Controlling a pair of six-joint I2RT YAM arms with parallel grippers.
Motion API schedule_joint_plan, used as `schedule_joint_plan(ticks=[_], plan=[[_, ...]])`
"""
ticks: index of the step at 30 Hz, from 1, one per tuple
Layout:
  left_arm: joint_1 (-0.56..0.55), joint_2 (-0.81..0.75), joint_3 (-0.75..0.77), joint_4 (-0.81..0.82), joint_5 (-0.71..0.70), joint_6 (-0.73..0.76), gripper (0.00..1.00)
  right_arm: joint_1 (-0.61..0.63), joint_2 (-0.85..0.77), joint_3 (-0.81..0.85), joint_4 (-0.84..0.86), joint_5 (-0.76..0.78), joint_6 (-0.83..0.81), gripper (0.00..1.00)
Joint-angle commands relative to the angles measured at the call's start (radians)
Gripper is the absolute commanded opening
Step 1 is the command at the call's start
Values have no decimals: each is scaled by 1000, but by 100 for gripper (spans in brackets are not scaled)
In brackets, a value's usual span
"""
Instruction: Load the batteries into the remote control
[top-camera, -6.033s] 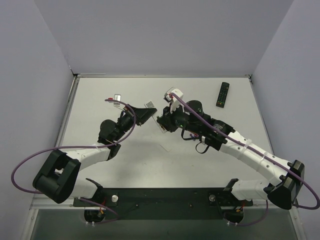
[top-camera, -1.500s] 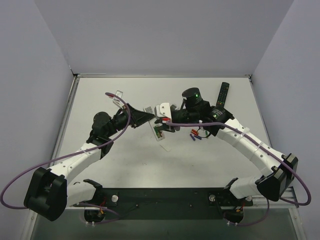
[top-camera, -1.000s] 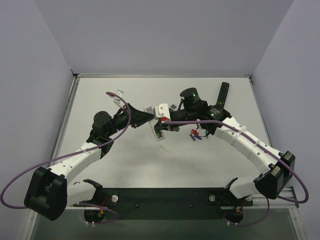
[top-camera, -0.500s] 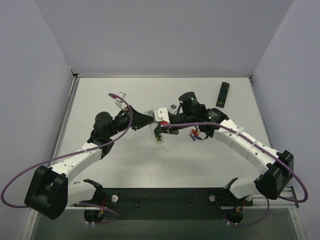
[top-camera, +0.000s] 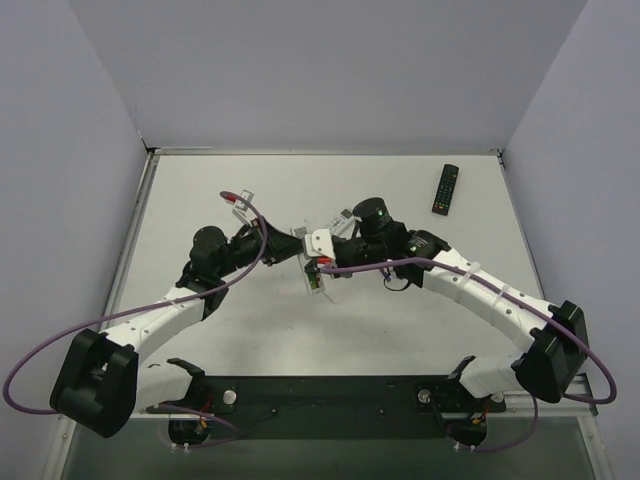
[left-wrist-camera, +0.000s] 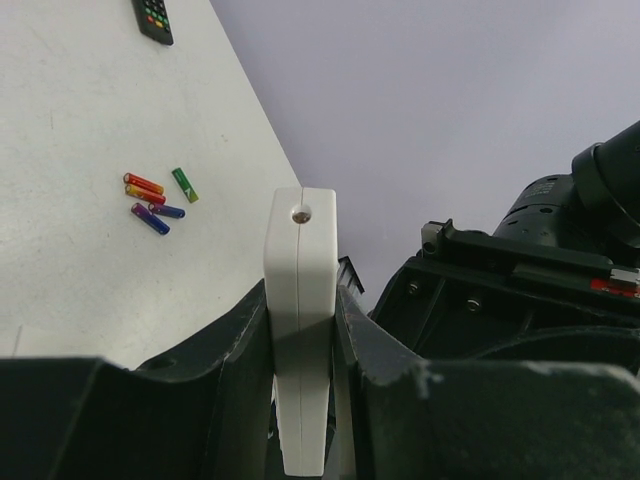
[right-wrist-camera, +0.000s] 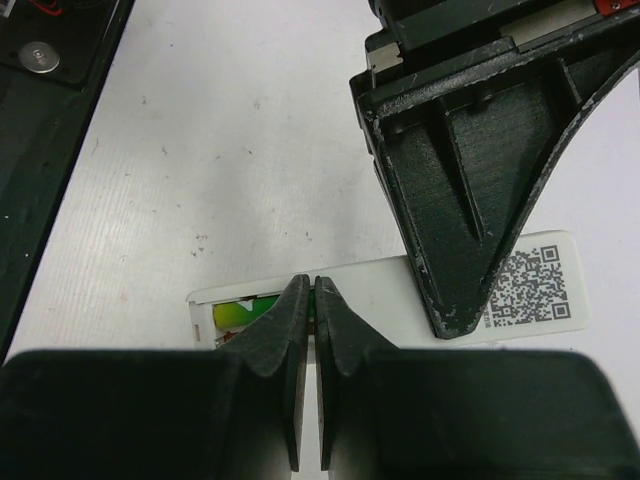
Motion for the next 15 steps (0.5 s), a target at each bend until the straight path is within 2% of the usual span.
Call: schedule_joint_plan(ticks=[1, 7, 11, 15], plan=[[5, -32, 48, 226, -36, -73, 0, 25, 8, -86, -37, -9, 70, 2], [8, -46, 15, 294, -48, -94, 0, 24, -1, -187, 130, 8, 181, 7], [16, -54, -13, 346, -58, -113, 0, 24, -18, -285, 308, 42, 256, 17], [19, -58, -24, 357, -61, -119, 0, 25, -29, -301, 371, 57, 284, 24]])
